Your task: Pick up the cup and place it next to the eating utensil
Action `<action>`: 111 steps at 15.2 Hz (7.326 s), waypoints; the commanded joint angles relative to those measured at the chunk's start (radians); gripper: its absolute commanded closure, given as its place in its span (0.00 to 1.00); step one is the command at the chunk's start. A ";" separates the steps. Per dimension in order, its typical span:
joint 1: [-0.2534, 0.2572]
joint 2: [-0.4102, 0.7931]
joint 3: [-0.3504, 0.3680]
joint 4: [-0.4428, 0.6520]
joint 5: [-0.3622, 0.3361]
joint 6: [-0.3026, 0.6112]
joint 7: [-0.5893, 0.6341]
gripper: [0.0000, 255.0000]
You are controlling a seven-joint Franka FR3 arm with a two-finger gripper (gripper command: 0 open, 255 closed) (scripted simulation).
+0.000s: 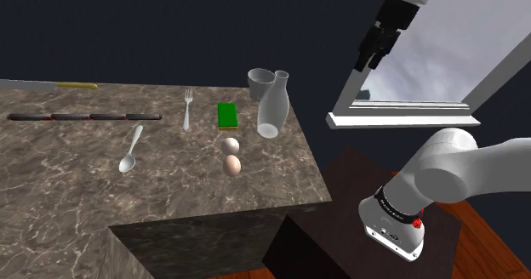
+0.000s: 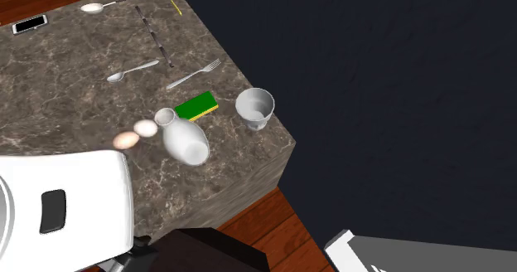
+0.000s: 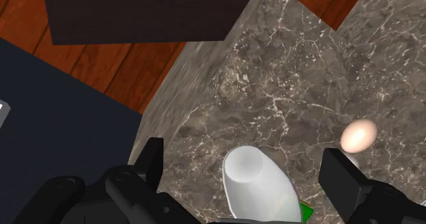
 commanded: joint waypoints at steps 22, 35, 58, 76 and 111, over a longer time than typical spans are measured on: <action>-0.011 0.703 -0.082 0.233 0.054 0.492 -0.095 0.00; -0.052 1.166 -0.098 0.624 0.149 0.567 -0.144 0.00; -0.022 1.290 -0.082 0.660 0.179 0.659 -0.134 1.00; -0.023 1.159 -0.100 0.470 0.196 0.773 0.034 0.00; -0.016 1.060 -0.121 0.617 0.141 0.534 0.103 1.00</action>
